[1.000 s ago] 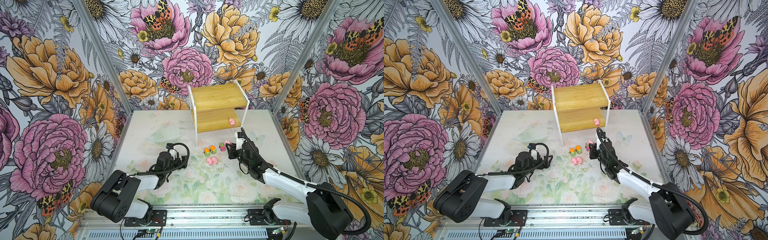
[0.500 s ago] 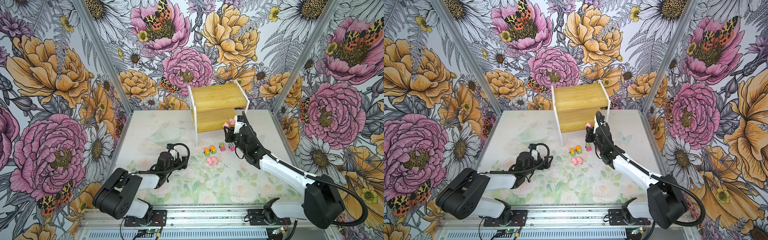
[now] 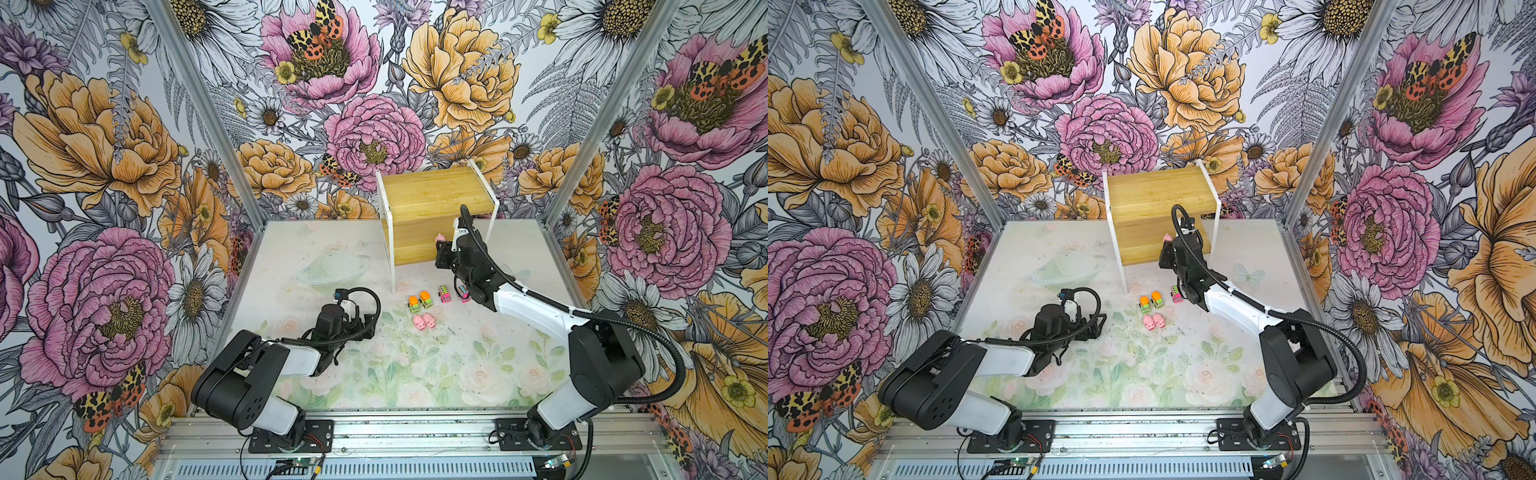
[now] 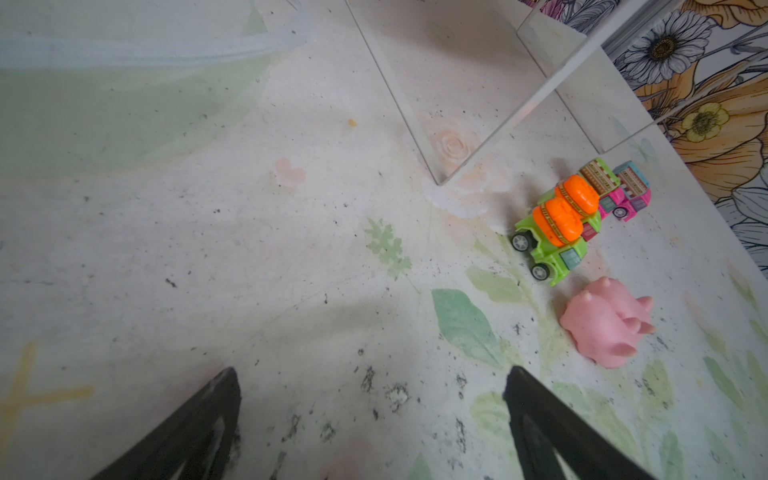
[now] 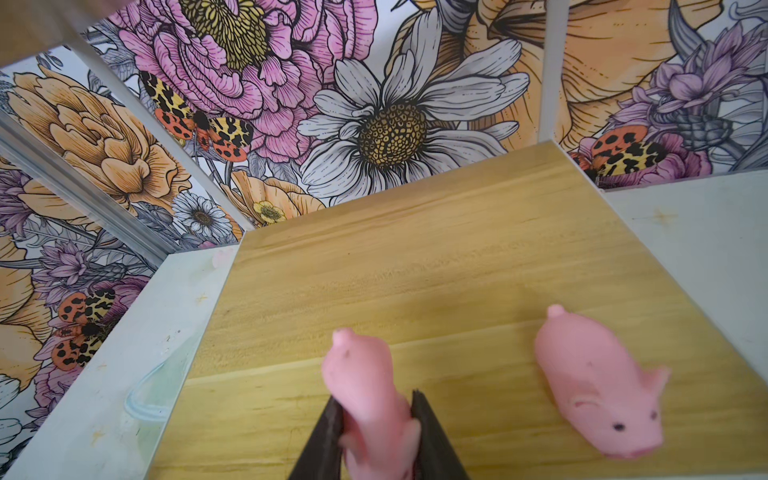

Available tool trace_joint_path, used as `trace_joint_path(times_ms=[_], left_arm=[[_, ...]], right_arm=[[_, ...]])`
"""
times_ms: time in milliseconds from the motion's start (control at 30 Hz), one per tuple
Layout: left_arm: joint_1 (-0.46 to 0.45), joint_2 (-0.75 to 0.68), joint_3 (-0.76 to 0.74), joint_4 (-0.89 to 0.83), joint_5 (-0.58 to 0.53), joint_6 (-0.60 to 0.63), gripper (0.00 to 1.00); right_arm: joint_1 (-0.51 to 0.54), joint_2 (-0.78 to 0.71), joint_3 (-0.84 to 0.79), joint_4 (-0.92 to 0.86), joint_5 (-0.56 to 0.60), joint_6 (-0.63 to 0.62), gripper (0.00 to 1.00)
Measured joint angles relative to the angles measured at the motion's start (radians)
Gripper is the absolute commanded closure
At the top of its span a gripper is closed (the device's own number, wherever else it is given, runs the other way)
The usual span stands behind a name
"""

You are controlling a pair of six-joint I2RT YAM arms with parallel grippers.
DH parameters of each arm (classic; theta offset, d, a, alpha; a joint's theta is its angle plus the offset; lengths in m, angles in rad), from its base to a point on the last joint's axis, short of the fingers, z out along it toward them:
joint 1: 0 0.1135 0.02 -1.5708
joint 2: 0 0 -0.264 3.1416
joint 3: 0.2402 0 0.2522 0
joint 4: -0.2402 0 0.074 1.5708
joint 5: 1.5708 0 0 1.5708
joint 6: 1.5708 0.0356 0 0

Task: Place and organize the plastic toys onto the shelf
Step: 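Carry the second pink pig with the right gripper to the lower shelf, then release the pig beside the first one and withdraw the right gripper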

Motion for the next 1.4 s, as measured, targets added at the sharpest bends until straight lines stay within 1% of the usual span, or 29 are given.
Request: trace_joint_path(times_ms=[367, 700, 1133, 1400], left_arm=[[0.000, -0.002, 0.000, 0.006, 0.000, 0.000, 0.01], [0.000, -0.002, 0.000, 0.006, 0.000, 0.001, 0.01], [0.000, -0.002, 0.000, 0.006, 0.000, 0.003, 0.01], [0.000, -0.002, 0.000, 0.006, 0.000, 0.003, 0.01]], right_arm=[[0.000, 0.014, 0.001, 0.000, 0.047, 0.013, 0.72], [0.000, 0.050, 0.001, -0.002, 0.052, 0.014, 0.72], [0.000, 0.052, -0.014, 0.006, 0.074, 0.013, 0.71], [0.000, 0.053, -0.024, 0.024, 0.073, 0.010, 0.62]])
